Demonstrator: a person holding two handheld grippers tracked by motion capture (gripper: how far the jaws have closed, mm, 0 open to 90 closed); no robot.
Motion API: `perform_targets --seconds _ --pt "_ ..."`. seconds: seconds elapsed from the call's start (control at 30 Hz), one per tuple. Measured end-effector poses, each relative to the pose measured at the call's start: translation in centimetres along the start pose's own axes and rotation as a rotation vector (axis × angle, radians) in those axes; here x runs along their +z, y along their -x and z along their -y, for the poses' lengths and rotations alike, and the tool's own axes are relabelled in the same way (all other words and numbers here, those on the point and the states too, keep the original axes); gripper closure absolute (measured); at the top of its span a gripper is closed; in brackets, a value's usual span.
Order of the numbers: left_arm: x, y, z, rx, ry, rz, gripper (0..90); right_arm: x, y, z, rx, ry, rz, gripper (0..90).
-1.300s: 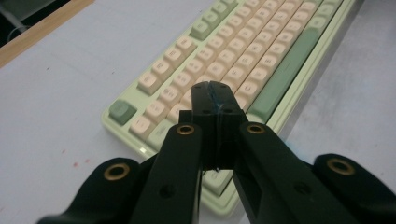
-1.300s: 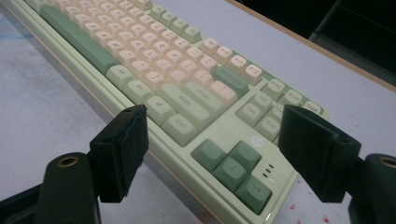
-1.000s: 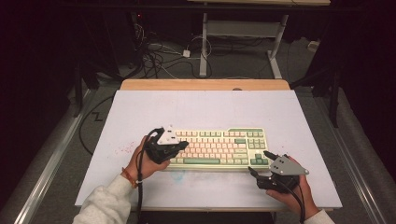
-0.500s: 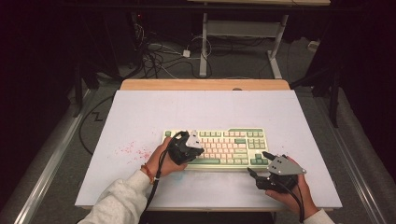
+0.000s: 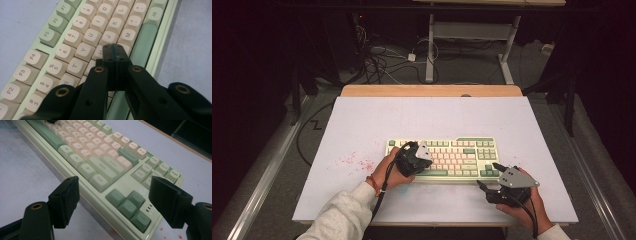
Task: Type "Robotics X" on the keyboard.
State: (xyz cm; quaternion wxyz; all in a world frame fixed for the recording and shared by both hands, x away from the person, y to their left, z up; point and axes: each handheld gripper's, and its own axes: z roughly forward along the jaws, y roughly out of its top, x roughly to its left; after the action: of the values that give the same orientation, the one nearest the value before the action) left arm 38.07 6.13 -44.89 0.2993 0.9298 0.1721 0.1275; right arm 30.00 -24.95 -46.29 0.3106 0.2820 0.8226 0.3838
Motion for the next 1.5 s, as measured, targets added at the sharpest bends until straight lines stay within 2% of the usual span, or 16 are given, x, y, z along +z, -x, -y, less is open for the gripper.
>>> perform_targets --seconds 0.3,0.33,0.63,0.8,0.9,0.97,1.0,1.1,1.27,1.33,1.4,1.43,1.5 --pt "0.2 0.1 0.0 0.011 -0.019 -0.005 87.9 0.1 -0.1 0.0 -0.012 -0.005 0.004 25.4" --pt "-0.1 0.1 -0.1 0.009 -0.001 -0.013 87.8 0.0 -0.2 0.0 -0.011 -0.003 0.005 25.4" --pt "-1.3 0.1 -0.1 0.022 0.041 -0.051 86.5 -0.1 -0.1 -0.1 -0.012 0.004 0.011 25.4" --pt "-2.2 0.2 0.1 0.026 0.081 -0.081 84.0 -0.2 0.0 -0.1 -0.010 0.005 0.013 25.5" --pt "-2.8 0.2 0.2 0.038 0.093 -0.113 80.5 -0.2 0.0 -0.1 -0.009 0.006 0.014 25.5" --pt "-3.2 0.2 0.4 0.041 0.116 -0.112 76.9 -0.2 0.0 -0.1 -0.008 0.007 0.013 25.6" --pt "-3.4 0.2 0.4 0.047 0.120 -0.126 76.9 -0.2 0.0 -0.1 -0.008 0.007 0.013 25.6" --pt "-4.0 0.3 0.7 0.063 0.149 -0.144 67.6 -0.2 0.0 -0.1 -0.005 0.007 0.014 25.7" --pt "-4.9 0.3 1.3 0.062 0.185 -0.177 59.2 -0.2 0.0 -0.1 -0.004 0.006 0.014 25.7" --pt "-5.2 0.3 1.5 0.055 0.202 -0.198 50.8 -0.2 0.1 -0.1 -0.002 0.007 0.014 25.7" --pt "-5.5 0.3 1.8 0.050 0.220 -0.209 50.0 -0.2 0.1 -0.1 -0.002 0.007 0.014 25.8" --pt "-5.7 0.3 2.0 0.047 0.227 -0.212 45.3 -0.3 0.1 -0.1 -0.002 0.009 0.014 25.8" --pt "-5.9 0.4 2.3 0.041 0.234 -0.232 43.5 -0.3 0.1 -0.1 -0.002 0.009 0.015 25.9"
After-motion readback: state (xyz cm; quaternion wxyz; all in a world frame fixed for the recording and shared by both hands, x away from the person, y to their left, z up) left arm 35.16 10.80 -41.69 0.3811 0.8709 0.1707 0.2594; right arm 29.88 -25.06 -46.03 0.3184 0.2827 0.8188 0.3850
